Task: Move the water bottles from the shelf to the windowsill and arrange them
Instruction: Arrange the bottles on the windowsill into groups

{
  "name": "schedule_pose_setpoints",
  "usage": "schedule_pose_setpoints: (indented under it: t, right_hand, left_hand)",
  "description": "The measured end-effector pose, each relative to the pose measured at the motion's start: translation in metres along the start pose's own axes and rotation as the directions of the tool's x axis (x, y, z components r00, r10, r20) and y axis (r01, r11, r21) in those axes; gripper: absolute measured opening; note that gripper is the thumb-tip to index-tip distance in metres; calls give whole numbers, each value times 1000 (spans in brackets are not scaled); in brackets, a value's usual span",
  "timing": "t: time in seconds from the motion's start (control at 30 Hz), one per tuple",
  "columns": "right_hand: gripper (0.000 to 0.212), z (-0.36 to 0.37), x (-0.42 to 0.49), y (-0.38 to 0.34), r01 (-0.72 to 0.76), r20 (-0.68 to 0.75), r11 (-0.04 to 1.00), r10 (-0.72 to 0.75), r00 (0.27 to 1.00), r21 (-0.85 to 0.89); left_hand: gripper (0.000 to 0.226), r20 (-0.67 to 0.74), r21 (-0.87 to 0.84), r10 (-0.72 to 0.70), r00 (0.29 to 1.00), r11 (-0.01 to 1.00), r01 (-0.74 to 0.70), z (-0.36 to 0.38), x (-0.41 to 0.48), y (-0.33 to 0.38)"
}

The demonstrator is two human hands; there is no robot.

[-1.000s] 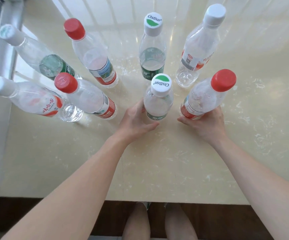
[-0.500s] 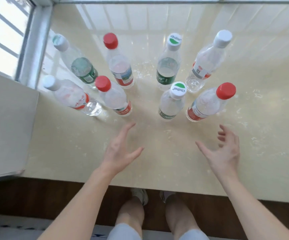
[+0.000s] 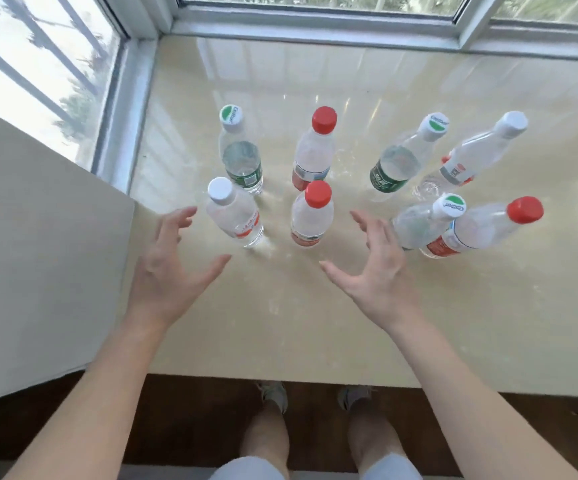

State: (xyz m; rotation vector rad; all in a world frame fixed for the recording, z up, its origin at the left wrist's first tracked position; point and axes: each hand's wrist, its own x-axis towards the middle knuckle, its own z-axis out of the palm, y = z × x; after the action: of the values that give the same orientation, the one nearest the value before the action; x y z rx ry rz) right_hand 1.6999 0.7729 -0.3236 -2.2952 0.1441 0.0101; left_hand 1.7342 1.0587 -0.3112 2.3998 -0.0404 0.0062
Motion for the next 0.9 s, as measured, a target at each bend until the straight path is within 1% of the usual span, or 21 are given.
schedule_pose_setpoints:
  t: [0.13, 0.23, 0.3, 0.37, 0.43, 0.5, 0.6, 0.8, 0.9]
  right_hand:
    - [97, 16, 40, -5, -53, 53, 995, 49, 997, 84]
    - [101, 26, 54, -3, -67, 74, 984, 55, 996, 164]
    - [96, 32, 58, -3, -86, 74, 976, 73, 995, 198]
    - [84, 37, 59, -3, -108, 75, 969, 93, 993, 224]
    - [73, 42, 58, -2, -125, 79, 968, 110, 991, 219]
    - [69, 47, 58, 0, -156, 82, 966, 142, 986, 206]
    - [67, 54, 56, 5, -197, 81, 959, 184, 980, 203]
    - [73, 58, 58, 6, -217, 64, 951, 208, 976, 219]
    - [63, 58, 58, 7, -210, 79, 954, 197, 977, 212]
  left_hand:
    - [84, 47, -79, 53, 997, 996, -49, 15, 40, 2]
    - [82, 74, -93, 65, 995, 994, -58, 28, 55, -2]
    - [75, 84, -92, 55, 995, 995, -48, 31, 62, -3]
    - [68, 109, -123, 58, 992, 991, -45, 28, 66, -5]
    - [63, 178, -193, 65, 982, 981, -30, 23, 69, -8]
    - [60, 264, -266, 74, 962, 964, -2, 17, 71, -12]
    - [61, 344, -332, 77, 936, 942, 44, 18, 75, -21]
    - [67, 352, -314, 45, 935, 947, 72, 30, 76, -38]
    - [65, 369, -319, 38, 929, 943, 88, 30, 79, -41]
